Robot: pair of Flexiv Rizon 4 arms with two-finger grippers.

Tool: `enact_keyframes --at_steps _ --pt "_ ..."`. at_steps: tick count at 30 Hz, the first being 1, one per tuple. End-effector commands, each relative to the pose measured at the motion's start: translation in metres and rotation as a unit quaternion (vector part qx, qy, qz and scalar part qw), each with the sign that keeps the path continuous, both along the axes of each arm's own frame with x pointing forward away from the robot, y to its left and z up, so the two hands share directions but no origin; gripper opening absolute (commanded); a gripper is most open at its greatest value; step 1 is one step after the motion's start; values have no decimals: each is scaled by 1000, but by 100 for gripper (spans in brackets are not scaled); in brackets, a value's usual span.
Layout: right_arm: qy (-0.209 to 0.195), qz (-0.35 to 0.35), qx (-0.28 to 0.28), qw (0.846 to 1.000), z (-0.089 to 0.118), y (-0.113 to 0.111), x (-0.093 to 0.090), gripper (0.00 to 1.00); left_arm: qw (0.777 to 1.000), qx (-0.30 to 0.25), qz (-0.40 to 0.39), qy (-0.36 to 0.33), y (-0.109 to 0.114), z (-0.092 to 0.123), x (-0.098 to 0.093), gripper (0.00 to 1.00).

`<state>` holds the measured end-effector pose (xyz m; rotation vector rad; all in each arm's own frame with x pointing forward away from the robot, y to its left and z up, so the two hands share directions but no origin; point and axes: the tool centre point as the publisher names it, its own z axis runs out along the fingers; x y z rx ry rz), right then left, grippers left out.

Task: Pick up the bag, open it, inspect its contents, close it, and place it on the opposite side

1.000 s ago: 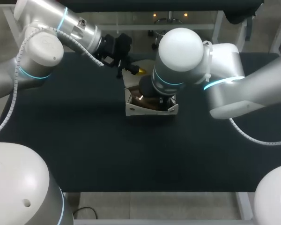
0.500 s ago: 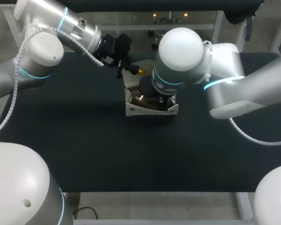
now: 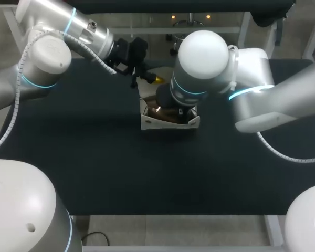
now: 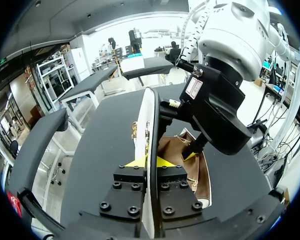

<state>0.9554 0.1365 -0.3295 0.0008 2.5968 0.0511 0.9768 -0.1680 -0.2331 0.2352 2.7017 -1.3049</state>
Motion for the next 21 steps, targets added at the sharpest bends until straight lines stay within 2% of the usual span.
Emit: enact_keyframes --at_steps 1,2,6,13,21 --pt "-3 -1 1 1000 -6 0 6 72 1000 -2 0 0 1 -2 -1 0" --pt "-5 -1 2 1000 -5 0 6 50 1000 -2 0 0 1 -2 -1 0" --pt "-17 -1 5 1000 4 0 5 34 1000 -2 0 0 1 -2 -1 0" --pt "-65 -7 13 998 36 -5 -5 36 1000 12 15 -19 0 9 -6 0" --pt "-131 -7 23 991 81 -10 -30 36 999 25 29 -19 0 17 -13 0"
